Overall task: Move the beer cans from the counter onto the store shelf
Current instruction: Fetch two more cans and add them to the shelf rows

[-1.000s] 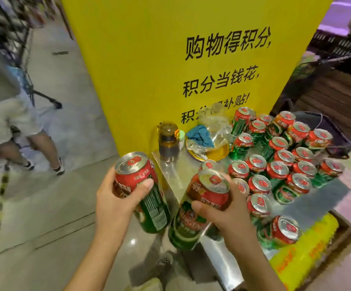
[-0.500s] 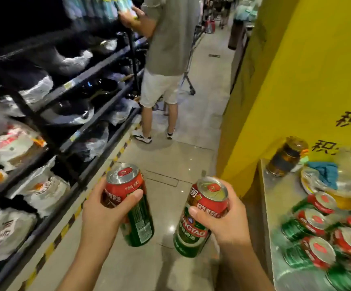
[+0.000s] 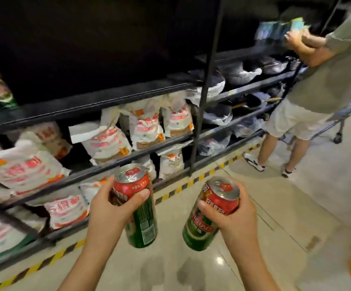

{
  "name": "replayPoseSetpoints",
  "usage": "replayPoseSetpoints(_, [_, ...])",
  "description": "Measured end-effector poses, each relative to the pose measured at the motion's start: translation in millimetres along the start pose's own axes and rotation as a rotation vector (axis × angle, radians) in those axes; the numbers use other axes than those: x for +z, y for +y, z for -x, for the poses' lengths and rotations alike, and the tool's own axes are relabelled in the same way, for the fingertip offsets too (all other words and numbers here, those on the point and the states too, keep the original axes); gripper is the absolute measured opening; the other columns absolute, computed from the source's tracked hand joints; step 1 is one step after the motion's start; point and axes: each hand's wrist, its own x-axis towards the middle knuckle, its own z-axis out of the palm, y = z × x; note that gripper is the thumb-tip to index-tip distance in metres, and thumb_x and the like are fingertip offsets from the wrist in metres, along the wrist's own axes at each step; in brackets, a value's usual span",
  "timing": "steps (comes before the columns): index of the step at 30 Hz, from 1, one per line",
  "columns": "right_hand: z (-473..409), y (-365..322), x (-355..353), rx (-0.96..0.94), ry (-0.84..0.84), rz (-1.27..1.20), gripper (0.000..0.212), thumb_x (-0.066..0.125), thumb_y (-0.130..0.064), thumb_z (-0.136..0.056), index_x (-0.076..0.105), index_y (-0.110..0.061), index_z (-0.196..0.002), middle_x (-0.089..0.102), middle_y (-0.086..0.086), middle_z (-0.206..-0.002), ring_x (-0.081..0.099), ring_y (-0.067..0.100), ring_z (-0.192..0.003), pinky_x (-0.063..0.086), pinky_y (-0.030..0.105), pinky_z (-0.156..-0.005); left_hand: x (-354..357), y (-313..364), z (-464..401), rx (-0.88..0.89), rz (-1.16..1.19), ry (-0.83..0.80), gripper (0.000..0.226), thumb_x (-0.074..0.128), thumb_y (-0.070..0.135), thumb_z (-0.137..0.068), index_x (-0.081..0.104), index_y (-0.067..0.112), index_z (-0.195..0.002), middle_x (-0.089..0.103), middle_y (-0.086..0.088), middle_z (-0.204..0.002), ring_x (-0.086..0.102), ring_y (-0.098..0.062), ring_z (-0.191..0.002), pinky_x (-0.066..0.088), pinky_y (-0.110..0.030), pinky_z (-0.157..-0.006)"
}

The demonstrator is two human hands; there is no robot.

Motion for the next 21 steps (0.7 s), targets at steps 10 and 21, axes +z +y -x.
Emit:
replayPoseSetpoints(10, [-18.9,-23.4,232.1,-0.037,-0.358,-0.024,0.063,0.089,-0.014,-0.053,0.055,-0.033,-0.103,0.065,-0.011,-0.099,0.064,0.004,-0.089,0.054,0.017,-0.066,-197.7,-48.0,-47.7,-0.119,0.035,0.356,0.046,0.081,0.039,-0.053,0.059,0.04,-0.094,0.069,0.017,-0.087,0.063,0.004,-0.079,0.046,-0.024,-0.07])
replayPoseSetpoints(21, [-90.9,-43.9,384.5,-0.042,-0.579,0.01,0.061,0.088,-0.017,-0.056,0.049,-0.04,-0.098,0.059,-0.016,-0.103,0.059,0.005,-0.095,0.048,0.016,-0.069,-279.4,-70.5,-135.8,-0.146,0.046,0.606,0.046,0.077,0.014,-0.069,0.056,0.037,-0.103,0.065,0.012,-0.096,0.06,0.002,-0.083,0.043,-0.016,-0.066])
